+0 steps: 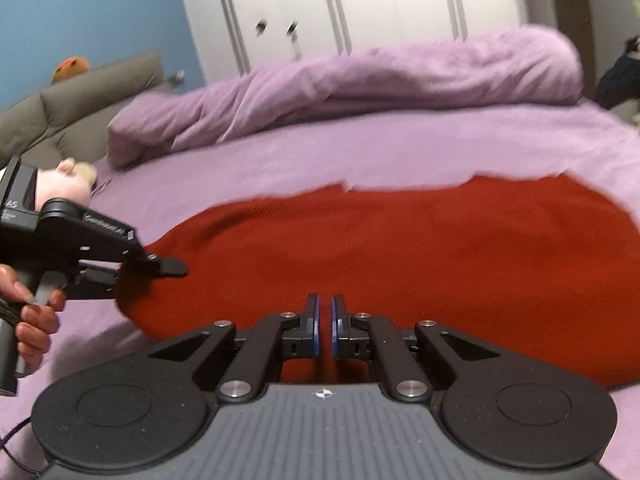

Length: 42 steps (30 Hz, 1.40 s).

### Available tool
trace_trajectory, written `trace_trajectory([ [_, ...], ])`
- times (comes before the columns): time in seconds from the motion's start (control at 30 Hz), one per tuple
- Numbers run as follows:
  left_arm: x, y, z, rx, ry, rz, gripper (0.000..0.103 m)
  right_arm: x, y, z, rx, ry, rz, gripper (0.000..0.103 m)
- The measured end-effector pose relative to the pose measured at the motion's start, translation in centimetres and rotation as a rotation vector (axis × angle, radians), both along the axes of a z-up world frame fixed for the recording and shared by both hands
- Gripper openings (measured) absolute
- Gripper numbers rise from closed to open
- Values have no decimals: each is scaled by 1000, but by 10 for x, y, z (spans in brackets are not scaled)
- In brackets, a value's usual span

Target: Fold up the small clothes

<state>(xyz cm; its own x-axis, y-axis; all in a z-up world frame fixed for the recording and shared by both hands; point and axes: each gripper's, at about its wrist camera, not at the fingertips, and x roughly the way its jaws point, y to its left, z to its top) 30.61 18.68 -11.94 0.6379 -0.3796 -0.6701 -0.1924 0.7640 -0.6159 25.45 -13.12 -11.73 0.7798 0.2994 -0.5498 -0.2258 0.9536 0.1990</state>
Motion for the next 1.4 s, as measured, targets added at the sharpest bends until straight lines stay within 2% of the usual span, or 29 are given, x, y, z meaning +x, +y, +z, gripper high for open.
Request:
trace_trajectory([
  [0.13, -1, -7, 8, -27, -12, 11, 14, -4, -19, -1, 28, 22, -40, 5],
  [0.27, -3, -26, 28, -23, -61, -26, 13, -6, -39, -7, 73, 50, -121, 5],
  [0.43, -2, -90, 51, 37, -120, -124, 12, -10, -57, -9, 95, 49, -182, 5],
  [0.5, 1, -123, 46, 80, -126, -185, 10, -12, -62, -8, 98, 48, -190, 5],
  [0.6, 5, -161, 23, 116, -75, -259, 9, -13, -69, -9, 91, 57, -188, 5],
  [0.63, 7, -170, 14, 135, -36, -278, 10, -13, -70, -9, 87, 63, -182, 5],
  [0.67, 6, -177, 9, 174, -30, -283, 12, -12, -72, -10, 86, 70, -175, 5],
  [0.7, 2, -181, 12, 210, -58, -294, 12, -11, -74, -9, 85, 77, -170, 5],
  [0.73, -3, -183, 18, 242, -74, -321, 18, -11, -76, -8, 84, 76, -167, 5],
  [0.77, -7, -183, 26, 254, -74, -347, 21, -10, -77, -6, 86, 70, -164, 5],
  [0.87, -27, -167, 53, 217, -112, -383, 30, -1, -78, 0, 115, 67, -145, 6],
  [1.0, -42, -129, 73, 241, -188, -271, 35, 15, -59, 11, 170, 58, -66, 5],
  [1.07, -37, -111, 67, 283, -150, -170, 34, 25, -44, 14, 190, 60, -11, 5],
  [1.13, -26, -94, 52, 285, -86, -93, 34, 32, -28, 15, 179, 54, 27, 5],
  [1.2, -17, -87, 35, 259, -36, -70, 34, 42, -17, 9, 153, 71, 57, 5],
  [1.3, -3, -91, 8, 238, 35, -102, 34, 61, -14, -19, 86, 210, 54, 6],
  [1.4, -9, -93, 2, 232, 19, -97, 35, 61, -31, -16, 155, 208, 87, 7],
])
